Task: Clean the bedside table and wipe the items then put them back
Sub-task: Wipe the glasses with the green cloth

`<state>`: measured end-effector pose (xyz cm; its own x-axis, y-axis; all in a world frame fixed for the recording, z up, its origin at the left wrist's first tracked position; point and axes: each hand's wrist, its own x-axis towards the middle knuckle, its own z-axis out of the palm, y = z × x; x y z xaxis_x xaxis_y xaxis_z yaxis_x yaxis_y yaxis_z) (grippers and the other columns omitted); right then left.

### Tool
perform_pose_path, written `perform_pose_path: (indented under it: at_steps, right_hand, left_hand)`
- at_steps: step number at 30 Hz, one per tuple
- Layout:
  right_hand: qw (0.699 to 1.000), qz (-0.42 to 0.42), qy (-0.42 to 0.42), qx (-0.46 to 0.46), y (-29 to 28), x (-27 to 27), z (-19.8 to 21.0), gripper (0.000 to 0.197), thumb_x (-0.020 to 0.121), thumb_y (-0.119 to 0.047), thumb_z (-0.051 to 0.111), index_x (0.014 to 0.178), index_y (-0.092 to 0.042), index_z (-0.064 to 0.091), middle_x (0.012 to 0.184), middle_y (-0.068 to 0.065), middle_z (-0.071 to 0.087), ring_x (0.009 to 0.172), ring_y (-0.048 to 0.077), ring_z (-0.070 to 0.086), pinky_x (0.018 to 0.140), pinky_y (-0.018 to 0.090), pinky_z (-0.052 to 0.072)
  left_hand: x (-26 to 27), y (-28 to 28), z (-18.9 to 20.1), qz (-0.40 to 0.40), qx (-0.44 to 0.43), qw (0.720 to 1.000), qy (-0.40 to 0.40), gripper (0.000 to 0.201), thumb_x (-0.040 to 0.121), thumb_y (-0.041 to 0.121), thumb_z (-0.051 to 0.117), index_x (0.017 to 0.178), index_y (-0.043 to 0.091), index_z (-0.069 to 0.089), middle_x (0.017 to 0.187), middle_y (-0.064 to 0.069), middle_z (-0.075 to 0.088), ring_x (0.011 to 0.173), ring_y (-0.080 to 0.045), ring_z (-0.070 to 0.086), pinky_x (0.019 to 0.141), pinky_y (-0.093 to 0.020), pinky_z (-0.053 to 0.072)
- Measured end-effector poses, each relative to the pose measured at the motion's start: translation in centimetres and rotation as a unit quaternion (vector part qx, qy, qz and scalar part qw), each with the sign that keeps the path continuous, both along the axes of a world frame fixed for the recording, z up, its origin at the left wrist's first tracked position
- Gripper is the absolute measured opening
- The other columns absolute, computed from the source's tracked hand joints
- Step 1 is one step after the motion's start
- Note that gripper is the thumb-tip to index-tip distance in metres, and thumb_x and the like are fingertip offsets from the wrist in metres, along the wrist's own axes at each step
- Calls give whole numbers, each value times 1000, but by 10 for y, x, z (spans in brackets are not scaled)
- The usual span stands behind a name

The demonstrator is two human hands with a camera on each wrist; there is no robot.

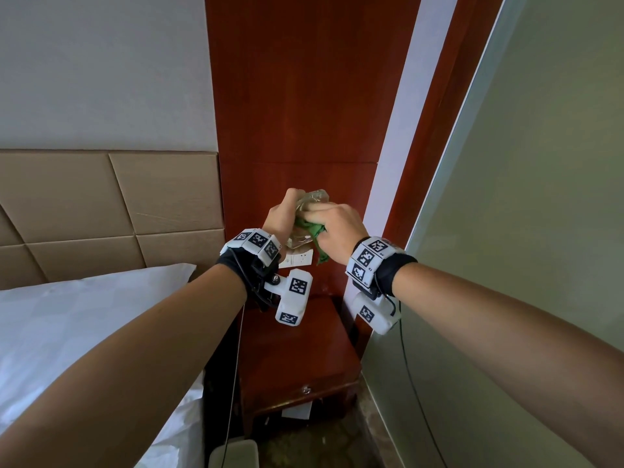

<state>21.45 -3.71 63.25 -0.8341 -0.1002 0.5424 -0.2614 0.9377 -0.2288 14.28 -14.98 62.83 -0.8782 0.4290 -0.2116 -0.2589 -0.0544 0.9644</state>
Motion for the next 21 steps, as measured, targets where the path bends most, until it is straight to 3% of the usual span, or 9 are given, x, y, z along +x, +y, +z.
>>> perform_pose_path:
  at_steps: [4, 10, 15, 18, 21]
  right_hand:
    - [998, 12, -42, 49, 1, -2, 0, 47, 80, 10, 57, 112, -20, 74, 121, -11, 66, 104, 22, 63, 83, 38, 55]
    - [979, 28, -92, 178, 9, 0, 5, 48, 85, 3, 60, 120, -28, 70, 120, -8, 57, 119, 20, 48, 80, 36, 53]
    - [987, -10, 57, 150, 25, -3, 3, 40, 76, 6, 70, 111, -13, 72, 101, 0, 59, 95, 23, 52, 60, 32, 51]
    - [983, -10, 101, 150, 29, -4, 4, 41, 73, 9, 70, 110, -10, 73, 106, 3, 66, 98, 28, 58, 65, 35, 54]
    - [975, 37, 119, 185, 29, -8, 0, 45, 69, 11, 71, 109, -9, 74, 110, 3, 71, 104, 29, 63, 81, 40, 57]
  left_hand:
    - [0, 2, -2, 0, 9, 1000, -2, 56, 79, 61, 58, 112, 16, 67, 108, -16, 71, 96, -30, 71, 78, -50, 59]
    - [-2, 2, 0, 6, 11, 999, -31, 51, 82, 59, 56, 111, 19, 69, 108, -13, 71, 94, -31, 69, 75, -48, 60]
    - [-11, -7, 0, -55, 56, 991, -106, 68, 79, 67, 54, 118, 13, 68, 115, -19, 69, 95, -37, 67, 64, -42, 54]
    - [-12, -7, -1, -63, 72, 987, -130, 73, 82, 67, 53, 125, 9, 64, 121, -21, 66, 97, -38, 66, 61, -41, 54]
    - [-8, -4, 3, -78, 68, 987, -126, 69, 88, 65, 46, 120, 6, 61, 105, -19, 67, 87, -34, 66, 58, -37, 55]
